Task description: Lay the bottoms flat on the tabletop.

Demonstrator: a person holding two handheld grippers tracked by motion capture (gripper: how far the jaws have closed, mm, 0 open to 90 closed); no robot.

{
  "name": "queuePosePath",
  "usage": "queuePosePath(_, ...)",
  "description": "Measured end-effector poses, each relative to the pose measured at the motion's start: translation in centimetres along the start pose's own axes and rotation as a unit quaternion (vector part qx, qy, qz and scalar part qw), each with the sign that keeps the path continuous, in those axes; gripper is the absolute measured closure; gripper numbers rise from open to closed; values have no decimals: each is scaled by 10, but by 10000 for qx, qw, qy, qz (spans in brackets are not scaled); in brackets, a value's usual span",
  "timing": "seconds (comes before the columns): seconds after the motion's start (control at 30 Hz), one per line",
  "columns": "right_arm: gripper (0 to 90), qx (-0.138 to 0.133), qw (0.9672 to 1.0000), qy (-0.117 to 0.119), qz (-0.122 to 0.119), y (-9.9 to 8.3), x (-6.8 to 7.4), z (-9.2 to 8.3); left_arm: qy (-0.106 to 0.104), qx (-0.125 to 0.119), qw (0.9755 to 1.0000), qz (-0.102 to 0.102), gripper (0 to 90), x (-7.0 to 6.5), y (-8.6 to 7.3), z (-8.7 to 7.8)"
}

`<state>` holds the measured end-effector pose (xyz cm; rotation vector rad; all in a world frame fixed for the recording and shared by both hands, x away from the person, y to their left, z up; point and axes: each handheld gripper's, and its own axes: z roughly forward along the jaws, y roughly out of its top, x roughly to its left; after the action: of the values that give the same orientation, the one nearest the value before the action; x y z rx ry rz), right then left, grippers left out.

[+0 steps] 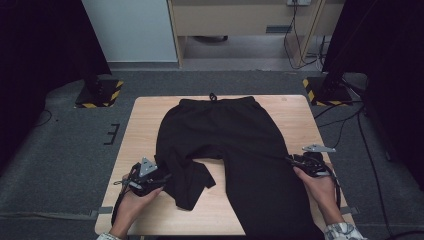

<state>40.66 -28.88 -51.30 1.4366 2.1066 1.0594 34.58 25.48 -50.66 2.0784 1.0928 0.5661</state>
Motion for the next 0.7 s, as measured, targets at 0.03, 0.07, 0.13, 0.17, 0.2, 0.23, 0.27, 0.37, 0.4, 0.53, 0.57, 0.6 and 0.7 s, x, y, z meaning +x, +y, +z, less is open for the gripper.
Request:
queuePosePath(0.03,465,-30,10000,24,-55,1,5,0,-30,8,10000,-27,309,1,-1,0)
queuePosePath(0.07,446,-24,9999,97,-116,3,10,1,-60,27,10000,-32,296,0,-2,0)
queuePosePath(0.13,435,-94,9995,155,-260,8,22,1,-123,96,9999,-28,283,-2,-4,0)
queuePosePath(0.17,440,-110,9992,221,-317,11,28,1,-152,135,9998,-5,278,-3,-5,0)
queuePosePath(0.2,459,-121,9987,298,-396,14,35,1,-143,185,9997,36,278,-4,-6,0)
queuePosePath(0.23,505,-166,9982,358,-449,16,43,1,-66,243,9996,89,280,-5,-7,-1)
queuePosePath(0.27,541,-194,9971,496,-536,19,51,1,-4,261,9996,80,287,-4,-7,-1)
queuePosePath(0.37,630,-111,9931,858,-796,26,76,4,177,69,9997,-134,307,5,-7,-4)
queuePosePath(0.4,648,-102,9912,950,-913,27,85,6,229,16,9996,-175,315,8,-7,-4)
queuePosePath(0.53,731,7,9841,1222,-1291,34,117,17,315,-89,9993,-206,339,20,-5,2)
queuePosePath(0.57,742,50,9824,1290,-1352,35,124,19,337,-96,9992,-209,344,22,-4,3)
queuePosePath(0.6,743,62,9812,1338,-1392,36,130,22,365,-110,9991,-206,345,24,-3,3)
queuePosePath(0.7,728,148,9770,1477,-1532,39,149,31,357,-201,9988,-265,344,28,-2,6)
